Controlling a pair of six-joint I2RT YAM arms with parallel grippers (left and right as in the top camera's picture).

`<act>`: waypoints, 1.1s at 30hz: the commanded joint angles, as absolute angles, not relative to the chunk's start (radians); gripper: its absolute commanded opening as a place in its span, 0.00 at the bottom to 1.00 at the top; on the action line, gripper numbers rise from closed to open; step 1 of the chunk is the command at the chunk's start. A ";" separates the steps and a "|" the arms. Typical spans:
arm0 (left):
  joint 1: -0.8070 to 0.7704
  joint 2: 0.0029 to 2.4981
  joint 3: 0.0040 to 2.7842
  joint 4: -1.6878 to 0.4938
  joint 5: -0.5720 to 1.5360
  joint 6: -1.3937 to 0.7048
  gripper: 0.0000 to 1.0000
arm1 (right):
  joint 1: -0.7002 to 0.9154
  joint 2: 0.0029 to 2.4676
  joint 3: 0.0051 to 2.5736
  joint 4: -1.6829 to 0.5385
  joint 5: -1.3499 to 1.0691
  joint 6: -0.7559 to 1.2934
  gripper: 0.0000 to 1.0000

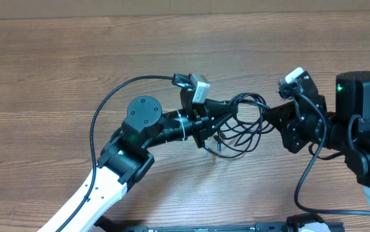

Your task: Untangle cables

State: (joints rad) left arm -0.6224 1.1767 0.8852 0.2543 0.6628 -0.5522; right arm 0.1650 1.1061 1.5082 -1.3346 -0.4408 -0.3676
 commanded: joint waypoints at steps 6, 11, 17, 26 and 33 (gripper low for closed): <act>-0.620 1.176 0.900 0.223 0.614 -0.569 0.04 | 0.170 1.105 1.526 -1.304 -0.373 -0.233 0.04; -0.559 1.176 0.900 0.164 0.614 -0.584 0.04 | 0.169 1.089 1.526 -1.295 -0.126 -0.006 0.04; -0.405 1.175 0.900 -0.014 0.639 -0.651 0.04 | 0.168 1.007 1.526 -1.296 0.212 0.243 0.04; -0.215 1.175 0.900 -0.114 0.654 -0.691 0.04 | 0.168 0.912 1.526 -1.358 0.393 0.542 0.04; -0.197 1.175 0.900 -0.072 0.785 -0.594 0.04 | 0.168 0.914 1.526 -1.317 0.269 0.395 0.23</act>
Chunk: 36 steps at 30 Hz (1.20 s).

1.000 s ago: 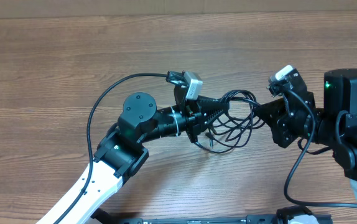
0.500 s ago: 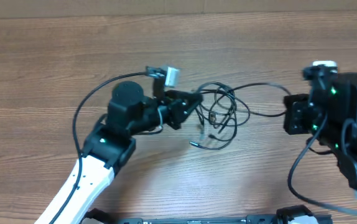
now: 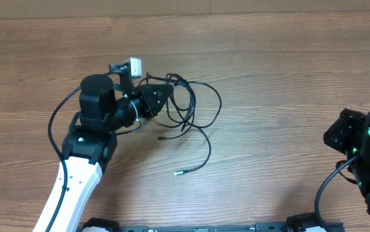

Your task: Untangle cables

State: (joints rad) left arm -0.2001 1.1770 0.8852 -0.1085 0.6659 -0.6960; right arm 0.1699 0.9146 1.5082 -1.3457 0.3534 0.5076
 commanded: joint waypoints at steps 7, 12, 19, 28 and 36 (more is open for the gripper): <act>-0.205 1.175 0.900 0.039 1.104 -0.447 0.04 | 0.168 0.963 1.526 -1.269 -0.206 -0.041 0.99; -0.288 1.175 0.900 0.138 1.151 -0.448 0.04 | 0.168 1.073 1.526 -1.277 -0.394 -0.138 0.98; -0.383 1.175 0.900 0.170 0.974 -0.457 0.04 | 0.191 1.213 1.526 -1.342 -0.417 -0.191 0.73; -0.393 1.176 0.900 0.170 0.887 -0.502 0.04 | 0.292 1.238 1.526 -1.346 -0.404 -0.215 0.72; -0.393 1.176 0.900 0.131 0.875 -0.494 0.04 | 0.293 1.238 1.526 -1.267 -0.267 -0.020 0.75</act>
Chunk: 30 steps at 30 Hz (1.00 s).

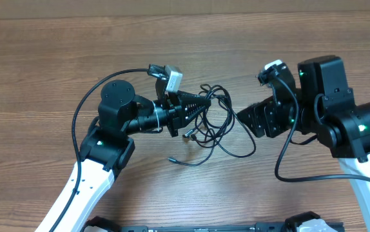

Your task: Untangle cables

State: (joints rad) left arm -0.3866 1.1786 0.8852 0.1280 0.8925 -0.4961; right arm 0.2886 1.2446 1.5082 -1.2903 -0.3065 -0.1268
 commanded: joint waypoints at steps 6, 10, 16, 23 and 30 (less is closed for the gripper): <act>-0.393 1.176 0.900 0.129 0.855 -0.494 0.04 | 0.296 1.238 1.526 -1.218 -0.413 -0.007 0.76; -0.393 1.176 0.900 0.136 0.858 -0.504 0.04 | 0.326 1.245 1.525 -1.253 -0.416 -0.066 0.75; -0.393 1.176 0.900 0.143 0.869 -0.524 0.04 | 0.353 1.311 1.525 -1.298 -0.375 -0.084 0.61; -0.393 1.176 0.900 0.143 0.864 -0.524 0.04 | 0.352 1.324 1.525 -1.298 -0.374 -0.083 0.04; -0.392 1.176 0.900 0.036 0.721 -0.520 0.04 | 0.352 1.255 1.528 -1.319 -0.030 0.156 0.04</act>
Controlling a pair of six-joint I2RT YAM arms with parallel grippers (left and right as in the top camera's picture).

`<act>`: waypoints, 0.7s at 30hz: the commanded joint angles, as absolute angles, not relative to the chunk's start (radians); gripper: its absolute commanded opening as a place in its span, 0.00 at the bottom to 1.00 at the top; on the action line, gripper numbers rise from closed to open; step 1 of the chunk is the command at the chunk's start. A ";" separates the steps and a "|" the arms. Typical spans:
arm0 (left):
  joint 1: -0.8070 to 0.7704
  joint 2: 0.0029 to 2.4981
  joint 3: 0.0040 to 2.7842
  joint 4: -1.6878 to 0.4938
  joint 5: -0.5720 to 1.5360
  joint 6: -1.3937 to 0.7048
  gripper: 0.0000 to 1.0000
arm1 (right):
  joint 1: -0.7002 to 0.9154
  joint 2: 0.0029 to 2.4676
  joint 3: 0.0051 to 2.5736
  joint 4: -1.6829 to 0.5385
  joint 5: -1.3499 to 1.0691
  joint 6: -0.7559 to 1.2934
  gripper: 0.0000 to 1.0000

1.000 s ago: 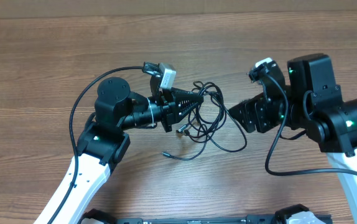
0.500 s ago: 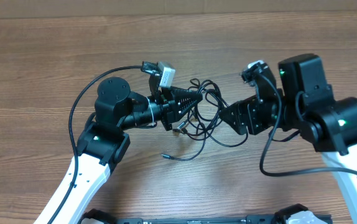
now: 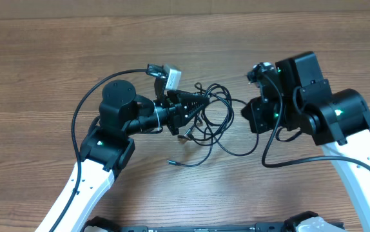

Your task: Untangle cables

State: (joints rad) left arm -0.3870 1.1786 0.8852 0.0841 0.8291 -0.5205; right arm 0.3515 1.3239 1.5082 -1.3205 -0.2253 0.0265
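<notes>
A tangle of thin black cable (image 3: 216, 122) lies in loops at the table's middle. One loose end (image 3: 170, 162) trails toward the front, and a small plug (image 3: 186, 136) hangs below the left fingers. My left gripper (image 3: 201, 103) points right and is shut on the left side of the tangle. My right gripper (image 3: 248, 115) points left at the tangle's right edge, where a strand runs up to it. Its fingers are dark and foreshortened, so their state and any contact are hidden.
The wooden table (image 3: 56, 58) carries nothing else. Each arm's own black lead arcs beside it, the left lead (image 3: 85, 106) and the right lead (image 3: 272, 158). The arm bases sit at the front edge.
My right arm has shifted a little left and back, bringing its gripper up against the right edge of the tangle. The left gripper holds the same spot, still shut on the cables.
At first both grippers met at the tangle in the middle. Then the left gripper held the tangle further left, with the right arm back at the right edge. Later the left was near the centre again and the right arm close by, now at the loops.
</notes>
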 commanded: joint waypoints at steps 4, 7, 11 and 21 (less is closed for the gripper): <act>-0.392 1.176 0.900 -0.126 0.556 -0.495 0.04 | 0.352 1.108 1.550 -1.314 0.124 0.274 0.04; -0.392 1.176 0.900 -0.178 0.523 -0.452 0.04 | 0.352 0.988 1.566 -1.294 0.192 0.335 0.04; -0.392 1.176 0.900 -0.179 0.524 -0.448 0.04 | 0.352 0.818 1.567 -1.268 0.317 0.439 0.04; -0.392 1.176 0.900 -0.179 0.512 -0.448 0.04 | 0.352 0.676 1.567 -1.267 0.540 0.582 0.04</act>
